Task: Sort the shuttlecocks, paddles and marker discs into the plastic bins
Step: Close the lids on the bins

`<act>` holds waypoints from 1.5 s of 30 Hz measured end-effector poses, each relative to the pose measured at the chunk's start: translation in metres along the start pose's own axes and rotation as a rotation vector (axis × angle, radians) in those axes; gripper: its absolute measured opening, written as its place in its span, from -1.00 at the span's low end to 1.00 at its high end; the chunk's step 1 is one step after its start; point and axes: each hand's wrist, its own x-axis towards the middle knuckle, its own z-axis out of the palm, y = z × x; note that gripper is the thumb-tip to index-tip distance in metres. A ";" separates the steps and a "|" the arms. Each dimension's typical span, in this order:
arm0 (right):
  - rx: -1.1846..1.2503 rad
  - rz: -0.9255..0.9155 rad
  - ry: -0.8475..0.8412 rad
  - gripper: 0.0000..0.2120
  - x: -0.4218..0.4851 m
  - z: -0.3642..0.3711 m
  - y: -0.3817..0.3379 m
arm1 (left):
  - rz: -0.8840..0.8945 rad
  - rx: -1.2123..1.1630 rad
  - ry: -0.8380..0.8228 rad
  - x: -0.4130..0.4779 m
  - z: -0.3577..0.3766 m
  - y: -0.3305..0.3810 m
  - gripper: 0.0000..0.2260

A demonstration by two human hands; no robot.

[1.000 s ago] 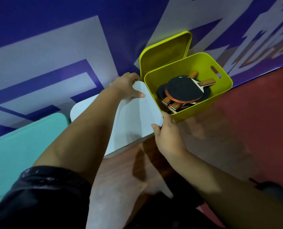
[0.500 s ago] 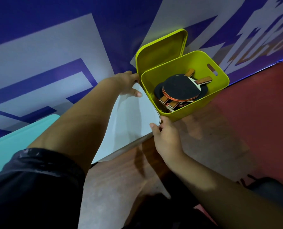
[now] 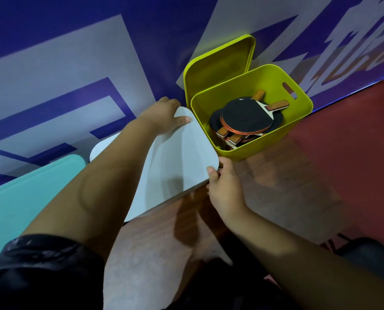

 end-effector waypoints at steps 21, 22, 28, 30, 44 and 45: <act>-0.149 0.135 -0.121 -0.73 0.023 -0.011 -0.019 | -0.248 0.132 -0.083 -0.021 0.022 0.026 -0.38; -0.196 0.131 -0.138 -0.70 0.025 -0.014 -0.021 | -0.301 0.117 -0.078 -0.029 0.026 0.033 -0.38; -0.480 -0.128 -0.218 -0.74 0.068 -0.059 -0.064 | -0.293 0.052 -0.095 -0.067 0.024 0.044 -0.36; -0.298 -0.204 -0.223 -0.86 0.091 -0.072 -0.090 | -0.313 -0.002 -0.117 -0.070 0.011 0.049 -0.39; -0.408 -0.524 -0.314 -0.52 0.196 -0.072 -0.179 | -0.394 -0.500 0.033 -0.114 -0.040 0.120 -0.46; -0.424 -0.546 -0.282 -0.57 0.197 -0.072 -0.182 | -0.410 -0.514 0.031 -0.117 -0.039 0.119 -0.47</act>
